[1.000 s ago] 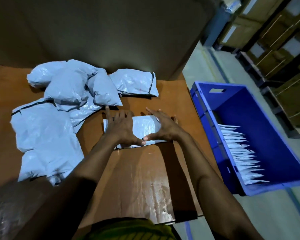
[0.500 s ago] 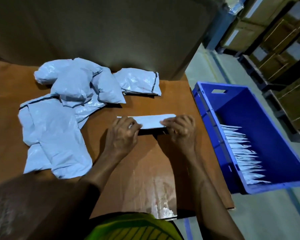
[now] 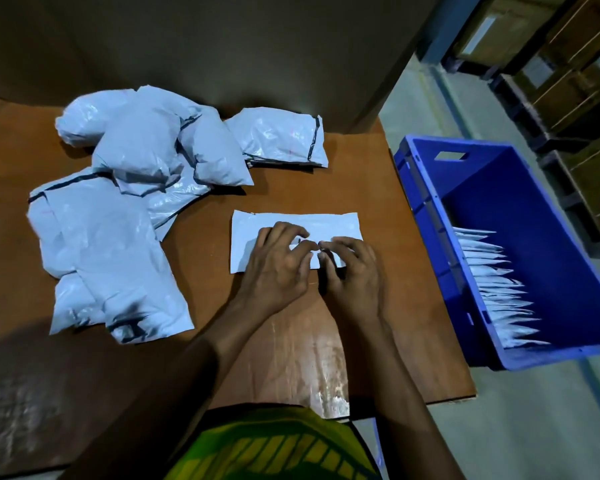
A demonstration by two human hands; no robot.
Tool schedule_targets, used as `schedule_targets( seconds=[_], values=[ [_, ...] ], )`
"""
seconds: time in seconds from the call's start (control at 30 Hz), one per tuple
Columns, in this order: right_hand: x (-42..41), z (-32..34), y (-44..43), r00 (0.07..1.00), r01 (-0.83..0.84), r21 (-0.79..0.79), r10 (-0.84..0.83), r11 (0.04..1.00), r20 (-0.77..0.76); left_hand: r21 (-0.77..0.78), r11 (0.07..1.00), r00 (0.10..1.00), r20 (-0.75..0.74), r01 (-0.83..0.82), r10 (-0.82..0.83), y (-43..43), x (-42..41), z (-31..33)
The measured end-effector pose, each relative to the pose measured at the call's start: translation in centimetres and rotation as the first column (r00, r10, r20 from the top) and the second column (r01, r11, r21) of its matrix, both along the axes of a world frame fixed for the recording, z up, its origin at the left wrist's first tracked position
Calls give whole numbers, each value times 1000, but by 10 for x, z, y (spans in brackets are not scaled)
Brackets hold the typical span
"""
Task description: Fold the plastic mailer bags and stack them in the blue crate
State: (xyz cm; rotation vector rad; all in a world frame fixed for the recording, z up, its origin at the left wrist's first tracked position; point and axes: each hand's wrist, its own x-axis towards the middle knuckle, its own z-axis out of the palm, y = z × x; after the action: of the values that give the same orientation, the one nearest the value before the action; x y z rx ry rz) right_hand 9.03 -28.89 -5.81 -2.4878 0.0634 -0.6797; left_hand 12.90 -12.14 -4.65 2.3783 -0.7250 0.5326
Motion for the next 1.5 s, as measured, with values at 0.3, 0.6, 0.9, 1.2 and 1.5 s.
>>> schedule_targets(
  seconds=[0.3,0.6,0.9,1.2,1.5],
  values=[
    [3,20,-10,986,-60,70,70,996,-149,206,972,983,-117,-114,140,0,-4,-23],
    [36,6,-17,979,-91,-104,70,990,-194,177,980,982,-150,-90,118,6,-4,-22],
    [56,0,2,928,-279,-140,229,950,-295,238,957,958,-191,-168,215,5,23,-25],
    [50,-14,4,956,-181,-270,105,946,-274,373,915,948,-209,-152,242,5,28,-48],
    [58,-16,2,951,-166,-258,85,952,-299,407,904,939,-240,-132,246,5,34,-44]
  ],
)
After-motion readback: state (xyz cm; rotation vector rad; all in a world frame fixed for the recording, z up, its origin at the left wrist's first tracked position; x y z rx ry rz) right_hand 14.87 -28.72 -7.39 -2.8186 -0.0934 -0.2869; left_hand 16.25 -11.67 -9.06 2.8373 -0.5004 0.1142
